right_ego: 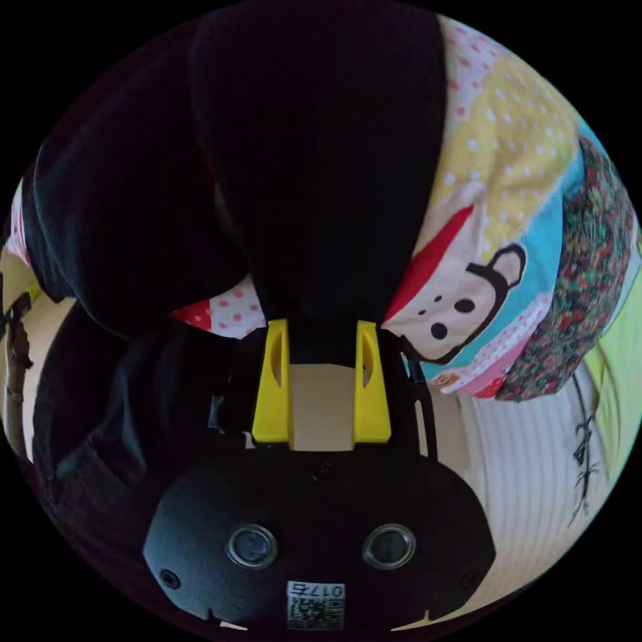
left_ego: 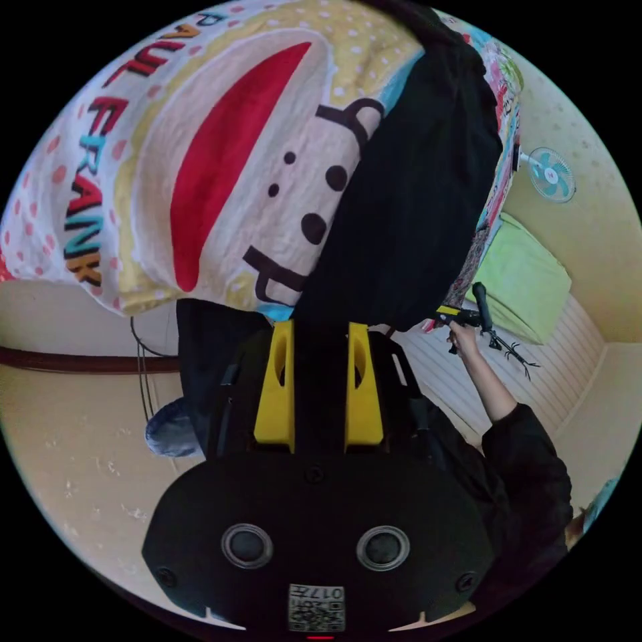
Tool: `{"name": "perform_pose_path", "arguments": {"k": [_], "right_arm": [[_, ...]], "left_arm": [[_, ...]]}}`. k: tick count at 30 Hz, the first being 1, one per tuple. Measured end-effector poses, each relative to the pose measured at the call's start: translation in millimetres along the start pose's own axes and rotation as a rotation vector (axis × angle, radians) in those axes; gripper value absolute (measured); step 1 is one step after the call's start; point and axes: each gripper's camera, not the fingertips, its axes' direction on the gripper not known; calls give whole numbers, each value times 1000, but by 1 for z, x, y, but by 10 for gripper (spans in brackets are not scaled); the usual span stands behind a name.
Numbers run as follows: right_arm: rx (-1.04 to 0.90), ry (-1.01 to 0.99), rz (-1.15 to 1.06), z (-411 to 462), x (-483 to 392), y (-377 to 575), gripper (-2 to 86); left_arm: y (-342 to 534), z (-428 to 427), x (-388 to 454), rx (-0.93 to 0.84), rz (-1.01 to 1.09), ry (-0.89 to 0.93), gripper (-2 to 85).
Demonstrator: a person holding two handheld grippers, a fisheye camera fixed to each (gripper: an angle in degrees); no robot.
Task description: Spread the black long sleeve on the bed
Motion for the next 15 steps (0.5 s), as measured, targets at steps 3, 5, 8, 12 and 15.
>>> {"name": "perform_pose_path", "arguments": {"k": [3, 5, 8, 12, 15], "right_arm": [[-4, 277, -235, -8, 3, 33, 52], [41, 586, -206, -18, 49, 71, 48], [61, 671, 108, -38, 160, 116, 54], [358, 96, 363, -73, 238, 190, 88], [612, -382, 57, -70, 201, 213, 110]], "left_arm": [[12, 4, 4, 51, -47, 46, 102], [21, 1, 9, 71, -66, 45, 102], [35, -5, 22, 65, -72, -25, 110], [54, -7, 45, 55, -41, -102, 123], [58, 0, 58, 64, -31, -121, 128]]}}
